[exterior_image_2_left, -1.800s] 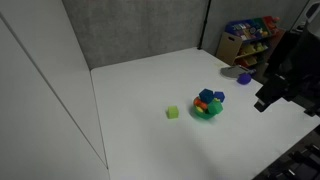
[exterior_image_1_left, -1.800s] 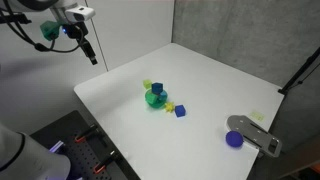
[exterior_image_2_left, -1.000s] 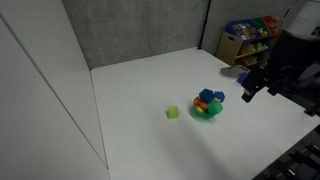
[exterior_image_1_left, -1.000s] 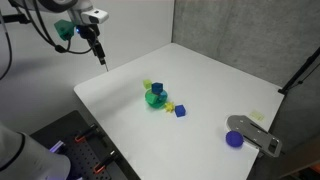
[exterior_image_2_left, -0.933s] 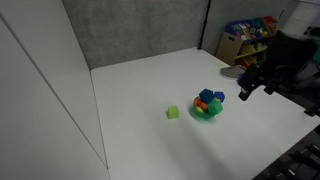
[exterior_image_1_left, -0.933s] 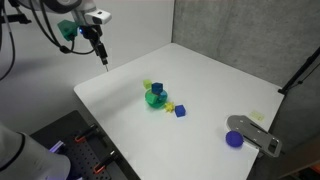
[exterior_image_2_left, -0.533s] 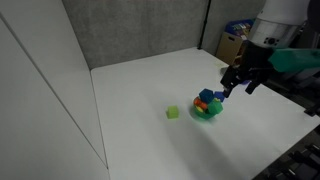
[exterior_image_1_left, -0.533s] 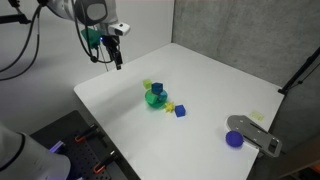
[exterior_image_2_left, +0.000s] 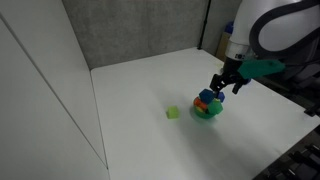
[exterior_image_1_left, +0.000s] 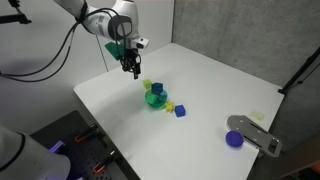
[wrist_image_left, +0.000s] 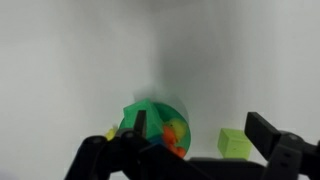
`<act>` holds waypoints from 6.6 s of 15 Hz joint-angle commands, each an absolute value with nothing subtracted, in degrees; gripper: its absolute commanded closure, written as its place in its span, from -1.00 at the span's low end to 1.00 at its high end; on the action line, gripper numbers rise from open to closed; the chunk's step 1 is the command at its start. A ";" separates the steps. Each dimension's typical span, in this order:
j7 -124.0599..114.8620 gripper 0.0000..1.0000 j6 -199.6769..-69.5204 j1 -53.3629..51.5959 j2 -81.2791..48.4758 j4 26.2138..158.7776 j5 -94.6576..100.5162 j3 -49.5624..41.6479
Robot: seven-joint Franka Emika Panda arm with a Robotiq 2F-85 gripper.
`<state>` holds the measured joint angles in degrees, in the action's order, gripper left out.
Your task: Remove the dark green toy block from the bowl
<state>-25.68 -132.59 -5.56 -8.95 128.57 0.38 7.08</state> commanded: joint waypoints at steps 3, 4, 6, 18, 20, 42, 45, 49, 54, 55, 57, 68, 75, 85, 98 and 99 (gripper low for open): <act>-27.83 -1.00 -138.53 -7.92 -17.26 124.99 7.40 3.27; -27.59 -1.00 -141.27 -8.04 -18.27 125.37 6.88 2.87; -27.65 -1.00 -146.26 -8.51 -20.34 125.68 6.19 1.83; -27.41 -1.00 -159.23 -13.78 -29.94 125.14 6.28 -7.27; -26.88 -1.00 -158.82 -14.52 -30.95 124.97 6.53 -7.77; -27.66 -0.17 -165.42 -22.27 -34.95 124.84 9.51 -16.42; -26.87 0.27 -164.10 -21.43 -33.04 124.96 7.63 -15.39; -24.98 0.35 -162.19 -18.48 -30.29 125.05 4.16 -11.65; -22.38 0.37 -159.47 -14.33 -26.37 125.73 0.94 -6.18; -21.67 0.37 -158.80 -13.43 -25.47 126.01 0.23 -4.97; -20.22 0.37 -156.92 -11.47 -23.72 126.23 -1.65 -2.71; -21.04 0.37 -139.80 -2.77 -20.04 124.68 -5.47 -3.92; -24.23 0.37 -133.05 1.50 -20.32 124.44 -4.65 -9.53; -22.44 -1.00 -127.54 3.44 -18.47 124.31 -8.85 -7.75; -20.88 -1.00 -117.00 -4.18 -4.14 128.85 -8.11 0.70; -20.60 -1.00 -117.25 -4.77 -1.85 130.06 -7.05 1.30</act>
<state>-22.26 -117.68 -3.85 -8.93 125.91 -9.54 0.01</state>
